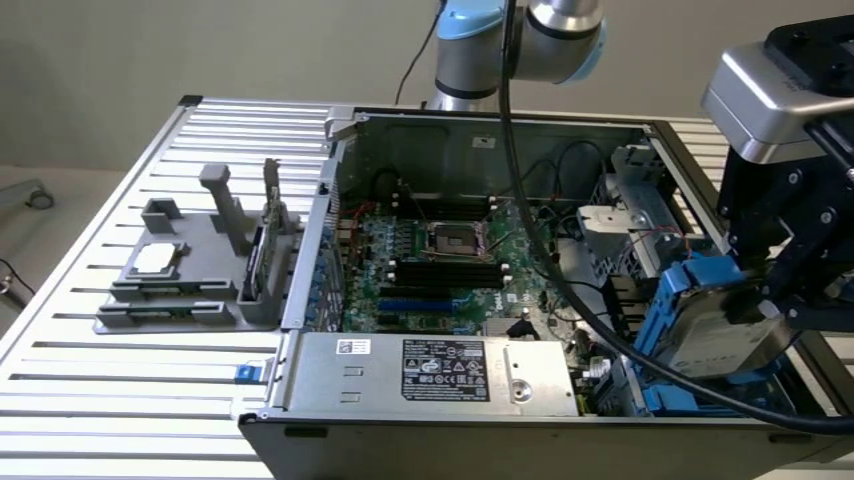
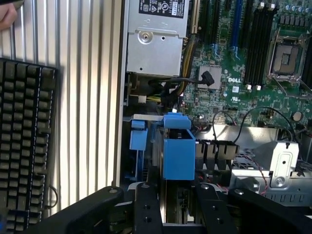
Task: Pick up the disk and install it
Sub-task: 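Insert the disk into the insertion slot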
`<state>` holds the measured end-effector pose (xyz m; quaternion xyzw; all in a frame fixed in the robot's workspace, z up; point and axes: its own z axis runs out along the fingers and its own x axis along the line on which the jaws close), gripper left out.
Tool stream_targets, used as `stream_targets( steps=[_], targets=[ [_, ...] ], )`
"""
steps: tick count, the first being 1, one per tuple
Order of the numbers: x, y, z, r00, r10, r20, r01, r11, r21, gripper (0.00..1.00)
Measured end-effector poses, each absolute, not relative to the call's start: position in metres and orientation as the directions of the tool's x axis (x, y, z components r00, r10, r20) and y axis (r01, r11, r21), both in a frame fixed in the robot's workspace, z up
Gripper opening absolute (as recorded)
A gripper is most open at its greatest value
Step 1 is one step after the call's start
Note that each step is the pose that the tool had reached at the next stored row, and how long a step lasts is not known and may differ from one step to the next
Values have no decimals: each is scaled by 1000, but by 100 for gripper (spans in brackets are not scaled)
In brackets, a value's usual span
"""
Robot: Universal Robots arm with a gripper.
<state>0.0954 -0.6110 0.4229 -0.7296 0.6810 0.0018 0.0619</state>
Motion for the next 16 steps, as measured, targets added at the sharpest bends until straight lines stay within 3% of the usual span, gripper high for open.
stream_targets(
  steps=[16],
  targets=[
    [116, -611, 440, 71, -993, -91, -995, -65, -72, 33]
  ],
)
